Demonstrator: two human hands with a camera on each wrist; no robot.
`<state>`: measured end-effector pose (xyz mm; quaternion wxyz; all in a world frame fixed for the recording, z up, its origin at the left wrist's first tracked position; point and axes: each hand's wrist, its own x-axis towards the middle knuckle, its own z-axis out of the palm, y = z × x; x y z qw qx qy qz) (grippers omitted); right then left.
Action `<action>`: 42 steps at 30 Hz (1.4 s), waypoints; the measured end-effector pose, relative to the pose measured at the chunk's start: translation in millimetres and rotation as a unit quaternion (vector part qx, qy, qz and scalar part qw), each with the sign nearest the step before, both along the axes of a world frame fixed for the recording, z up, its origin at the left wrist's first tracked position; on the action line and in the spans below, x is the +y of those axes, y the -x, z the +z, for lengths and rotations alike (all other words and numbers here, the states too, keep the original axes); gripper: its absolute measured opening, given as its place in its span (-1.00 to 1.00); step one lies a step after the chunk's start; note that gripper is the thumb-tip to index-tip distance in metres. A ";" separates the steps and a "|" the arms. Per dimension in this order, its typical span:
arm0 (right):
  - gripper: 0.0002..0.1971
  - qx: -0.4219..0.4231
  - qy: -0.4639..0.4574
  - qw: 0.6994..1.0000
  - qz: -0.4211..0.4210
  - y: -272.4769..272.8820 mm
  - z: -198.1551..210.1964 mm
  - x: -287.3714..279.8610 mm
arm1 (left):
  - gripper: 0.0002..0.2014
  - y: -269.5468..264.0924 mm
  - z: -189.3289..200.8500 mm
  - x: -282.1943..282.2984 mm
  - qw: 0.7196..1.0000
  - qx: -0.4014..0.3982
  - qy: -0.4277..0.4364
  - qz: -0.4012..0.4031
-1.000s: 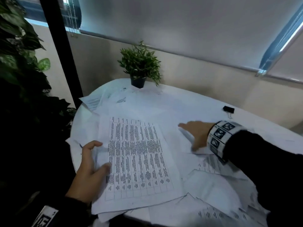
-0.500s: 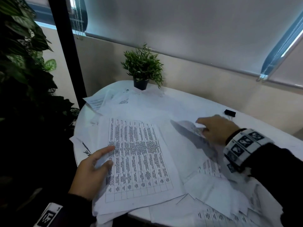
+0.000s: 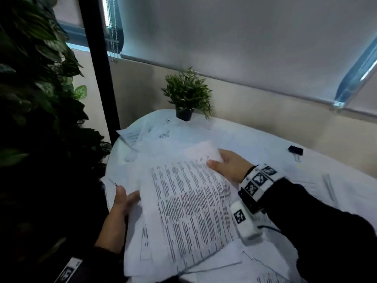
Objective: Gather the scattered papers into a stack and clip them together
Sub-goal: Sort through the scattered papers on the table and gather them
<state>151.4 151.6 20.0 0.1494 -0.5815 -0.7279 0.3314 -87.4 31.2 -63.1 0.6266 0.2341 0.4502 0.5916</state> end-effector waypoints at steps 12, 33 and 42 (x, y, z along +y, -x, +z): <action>0.19 -0.373 0.084 0.917 -0.118 -69.8 -40.4 18.5 | -0.07 -6.3 -6.4 1.9 0.979 0.157 -0.099 0.081; -0.78 -0.160 -0.086 0.981 0.070 52.1 58.7 -89.6 | -0.60 -3.4 -13.3 5.8 0.989 0.125 -0.068 0.045; -0.71 0.029 0.141 0.983 0.113 115.7 -5.4 -103.1 | -0.61 7.8 -14.9 7.0 0.982 0.174 -0.066 0.027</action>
